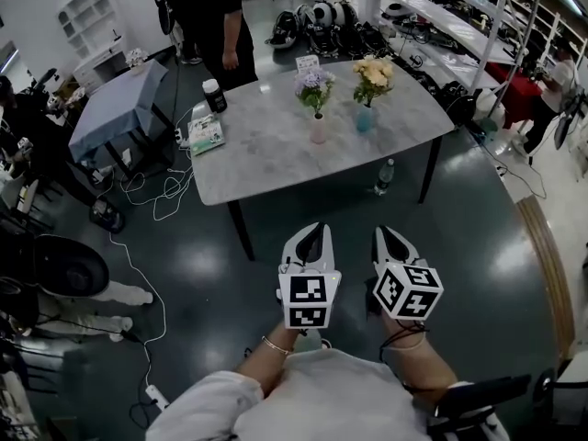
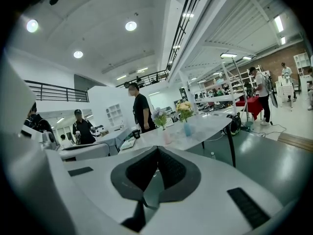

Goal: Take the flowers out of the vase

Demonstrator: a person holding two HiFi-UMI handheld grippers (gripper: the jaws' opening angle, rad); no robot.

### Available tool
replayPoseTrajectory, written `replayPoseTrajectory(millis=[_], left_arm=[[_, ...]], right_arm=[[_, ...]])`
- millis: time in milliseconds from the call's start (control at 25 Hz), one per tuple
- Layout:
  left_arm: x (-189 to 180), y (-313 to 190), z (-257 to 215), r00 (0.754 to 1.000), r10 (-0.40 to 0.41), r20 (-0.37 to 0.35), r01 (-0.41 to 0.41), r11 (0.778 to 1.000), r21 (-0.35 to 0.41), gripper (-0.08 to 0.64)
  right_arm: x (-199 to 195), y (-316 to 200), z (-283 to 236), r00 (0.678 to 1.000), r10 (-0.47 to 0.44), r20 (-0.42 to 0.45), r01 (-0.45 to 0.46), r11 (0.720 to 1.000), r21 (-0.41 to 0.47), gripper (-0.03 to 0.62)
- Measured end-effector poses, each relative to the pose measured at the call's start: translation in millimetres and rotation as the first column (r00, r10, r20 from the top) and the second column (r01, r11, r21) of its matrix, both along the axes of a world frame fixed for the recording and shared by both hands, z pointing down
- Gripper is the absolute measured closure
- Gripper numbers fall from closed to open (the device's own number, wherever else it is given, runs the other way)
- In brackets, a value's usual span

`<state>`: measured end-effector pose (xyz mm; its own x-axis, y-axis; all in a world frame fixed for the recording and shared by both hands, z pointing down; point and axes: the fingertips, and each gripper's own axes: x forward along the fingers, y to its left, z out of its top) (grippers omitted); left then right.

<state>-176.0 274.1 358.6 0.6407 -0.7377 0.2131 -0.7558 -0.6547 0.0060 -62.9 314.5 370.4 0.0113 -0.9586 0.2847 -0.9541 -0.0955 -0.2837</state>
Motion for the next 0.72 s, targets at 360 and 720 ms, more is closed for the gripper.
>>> replayPoseTrajectory(millis=[360, 720], left_arm=[[7.0, -18.9, 13.4, 1.0, -0.004, 0.008, 0.004, 1.0, -0.011, 0.558], [35.3, -66.1, 16.4, 1.0, 0.006, -0.013, -0.006, 1.0, -0.004, 0.558]], right_arm=[[10.0, -12.9, 13.9, 1.0, -0.006, -0.004, 0.006, 1.0, -0.028, 0.586], [39.4, -64.2, 11.0, 1.0, -0.005, -0.025, 0.004, 1.0, -0.023, 0.586]])
